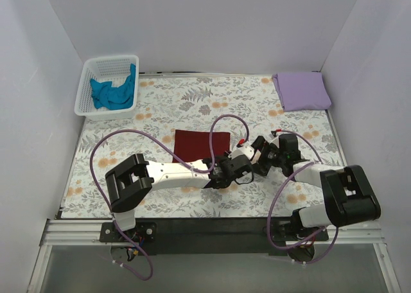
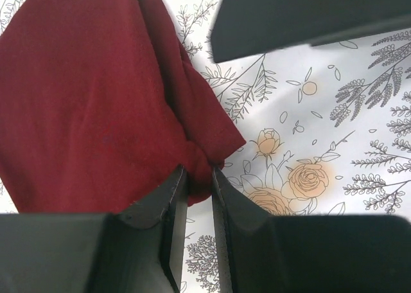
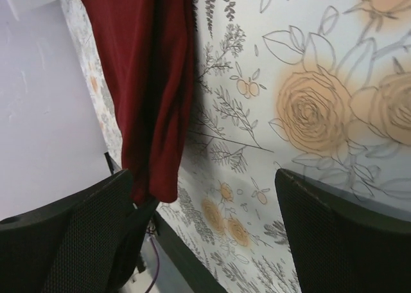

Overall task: Fold and stack the t-shirts
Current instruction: Neatly place the folded tshirt to the corner

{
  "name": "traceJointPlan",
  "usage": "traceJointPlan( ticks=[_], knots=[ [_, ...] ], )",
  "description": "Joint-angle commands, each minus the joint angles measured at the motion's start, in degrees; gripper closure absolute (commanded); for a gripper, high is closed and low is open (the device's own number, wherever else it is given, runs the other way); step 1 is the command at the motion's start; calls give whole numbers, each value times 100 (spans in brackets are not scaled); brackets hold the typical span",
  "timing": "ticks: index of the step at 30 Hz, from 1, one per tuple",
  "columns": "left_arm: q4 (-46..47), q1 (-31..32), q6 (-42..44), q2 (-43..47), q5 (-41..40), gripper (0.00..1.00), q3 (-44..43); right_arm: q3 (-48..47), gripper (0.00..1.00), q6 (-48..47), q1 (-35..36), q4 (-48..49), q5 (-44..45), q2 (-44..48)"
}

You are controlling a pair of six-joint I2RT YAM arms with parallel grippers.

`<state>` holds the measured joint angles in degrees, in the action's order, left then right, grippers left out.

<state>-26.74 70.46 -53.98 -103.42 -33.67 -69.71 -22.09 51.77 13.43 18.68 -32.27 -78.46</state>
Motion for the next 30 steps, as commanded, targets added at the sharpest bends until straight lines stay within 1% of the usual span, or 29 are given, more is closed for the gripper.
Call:
traceJointPlan(
  ticks=[1, 6, 9, 12, 15, 16, 17, 18, 20, 21, 23, 24, 25, 26, 30],
  knots=[
    [125, -14, -104, 269, 10, 100, 46, -260, 2, 369, 150, 698, -200, -554],
    [125, -23, -104, 261, -8, 100, 19, -410, 2, 764, 581, 1366, -227, -1338],
    [143, -23, -131, 269, 27, 100, 54, -595, 2, 949, 1002, 1787, -288, -1804],
    [143, -23, -157, 278, 36, 100, 81, -849, 5, 1020, 1214, 1938, -315, -2191],
    [152, -23, -183, 331, 45, 100, 116, -964, 12, 958, 1311, 1947, -280, -2402],
    [152, -23, -183, 348, 45, 100, 125, -964, 19, 906, 1329, 1947, -271, -2437],
    [152, -32, -210, 348, 53, 100, 116, -956, 23, 870, 1329, 1947, -253, -2438],
    [152, -23, -227, 366, 71, 100, 125, -921, 32, 835, 1337, 1947, -245, -2429],
    [169, -32, -227, 366, 132, 97, 133, -903, 44, 660, 1338, 1938, -262, -2438],
    [169, -32, -219, 357, 141, 93, 116, -903, 59, 607, 1338, 1938, -323, -2429],
    [161, -32, -227, 357, 176, 87, 90, -903, 76, 466, 1338, 1929, -385, -2438],
    [161, -23, -245, 375, 185, 84, 72, -911, 91, 422, 1346, 1929, -403, -2438],
    [161, -32, -236, 384, 194, 80, 37, -911, 97, 344, 1338, 1920, -411, -2446],
    [152, -32, -236, 410, 212, 77, 11, -920, 99, 299, 1338, 1920, -420, -2446],
    [99, -32, -245, 611, 229, 64, -86, -946, 99, 45, 1320, 1815, -447, -2403]
  ],
)
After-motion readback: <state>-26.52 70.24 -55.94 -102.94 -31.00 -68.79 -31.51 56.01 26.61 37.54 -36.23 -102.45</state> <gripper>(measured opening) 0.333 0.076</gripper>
